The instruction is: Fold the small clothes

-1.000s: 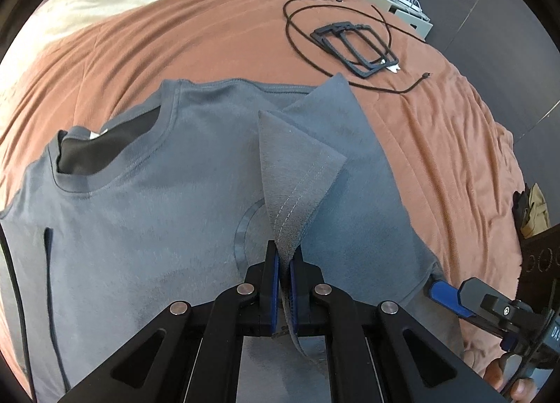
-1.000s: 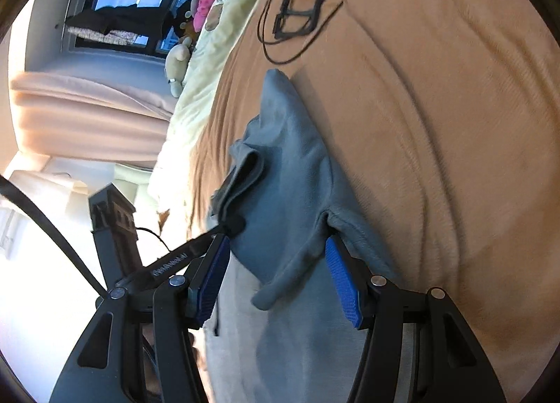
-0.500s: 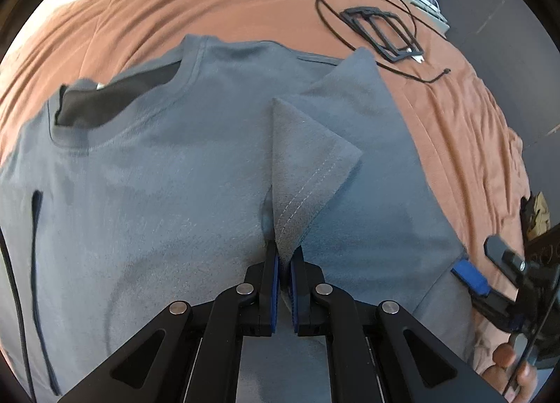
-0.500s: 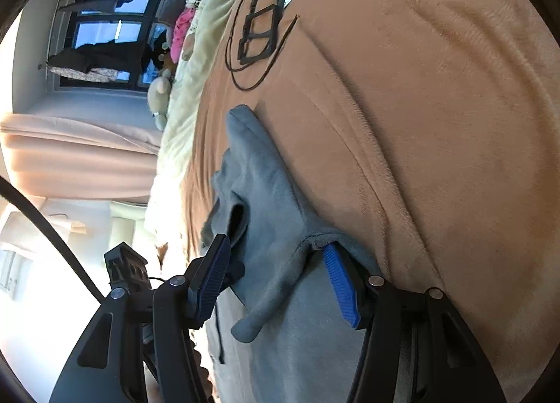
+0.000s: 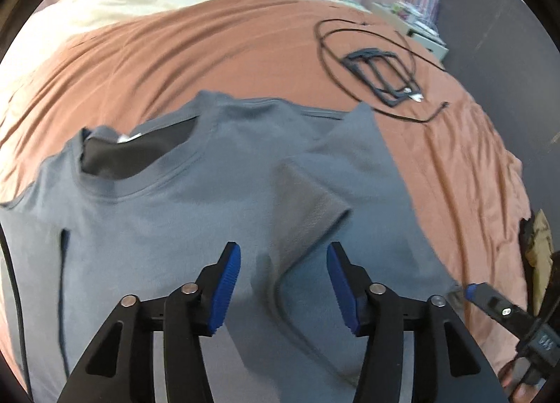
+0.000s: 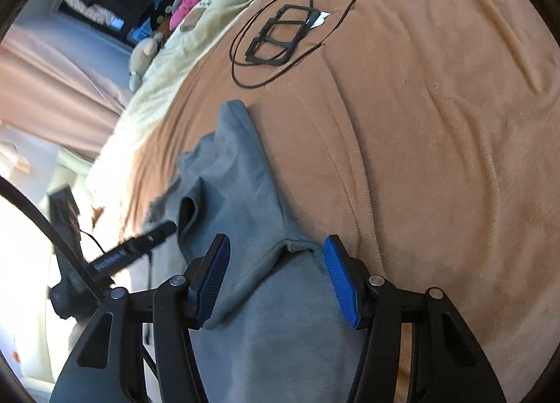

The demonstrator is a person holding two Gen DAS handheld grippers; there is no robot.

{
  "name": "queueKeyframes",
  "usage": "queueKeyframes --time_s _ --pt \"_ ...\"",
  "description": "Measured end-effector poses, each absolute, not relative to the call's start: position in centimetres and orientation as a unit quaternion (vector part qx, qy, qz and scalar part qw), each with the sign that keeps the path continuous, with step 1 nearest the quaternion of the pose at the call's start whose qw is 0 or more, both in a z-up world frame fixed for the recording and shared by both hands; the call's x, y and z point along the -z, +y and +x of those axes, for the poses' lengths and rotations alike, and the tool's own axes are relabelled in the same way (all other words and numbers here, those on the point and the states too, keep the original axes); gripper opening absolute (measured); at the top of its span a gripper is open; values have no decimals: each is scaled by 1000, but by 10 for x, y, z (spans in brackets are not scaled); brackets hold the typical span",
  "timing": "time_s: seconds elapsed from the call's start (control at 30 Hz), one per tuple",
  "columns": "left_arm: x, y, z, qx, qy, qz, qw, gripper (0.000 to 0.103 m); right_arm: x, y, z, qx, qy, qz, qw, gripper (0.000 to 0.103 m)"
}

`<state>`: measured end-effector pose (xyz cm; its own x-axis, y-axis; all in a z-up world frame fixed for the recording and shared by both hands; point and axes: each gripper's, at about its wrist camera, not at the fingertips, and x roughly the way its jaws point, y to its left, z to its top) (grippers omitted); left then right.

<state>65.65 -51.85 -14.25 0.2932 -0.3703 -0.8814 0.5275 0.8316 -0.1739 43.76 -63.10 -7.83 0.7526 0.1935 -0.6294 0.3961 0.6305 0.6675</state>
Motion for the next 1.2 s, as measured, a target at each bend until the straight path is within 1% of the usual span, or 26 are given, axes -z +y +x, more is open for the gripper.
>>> queueKeyframes --time_s 0.1,0.23,0.33,0.37,0.43,0.5,0.53,0.7,1.13,1.17,1.2 --pt "146 -534 650 301 517 96 796 72 73 -624 441 59 352 419 835 53" --pt "164 -556 648 279 521 161 791 72 71 -626 439 65 355 417 834 53" --pt "170 -557 653 247 498 201 806 72 69 -628 436 72 354 412 836 53" --pt "170 -555 655 244 494 202 810 69 68 -628 436 74 355 409 838 53" --pt "169 -547 663 241 487 196 816 58 65 -628 435 78 354 406 839 53" --pt "170 -535 672 239 493 182 817 41 57 -627 435 73 351 399 844 53" --pt "170 -531 674 236 496 176 817 39 53 -627 437 72 351 391 848 53" --pt "169 -508 686 239 520 118 812 39 32 -628 451 78 367 322 869 53" --pt "168 -486 690 275 523 95 801 38 14 -623 513 64 419 209 881 53" --pt "169 -484 692 274 524 93 801 35 12 -622 518 61 421 205 881 53" --pt "171 -482 693 274 528 90 799 30 11 -622 524 59 424 202 881 53"
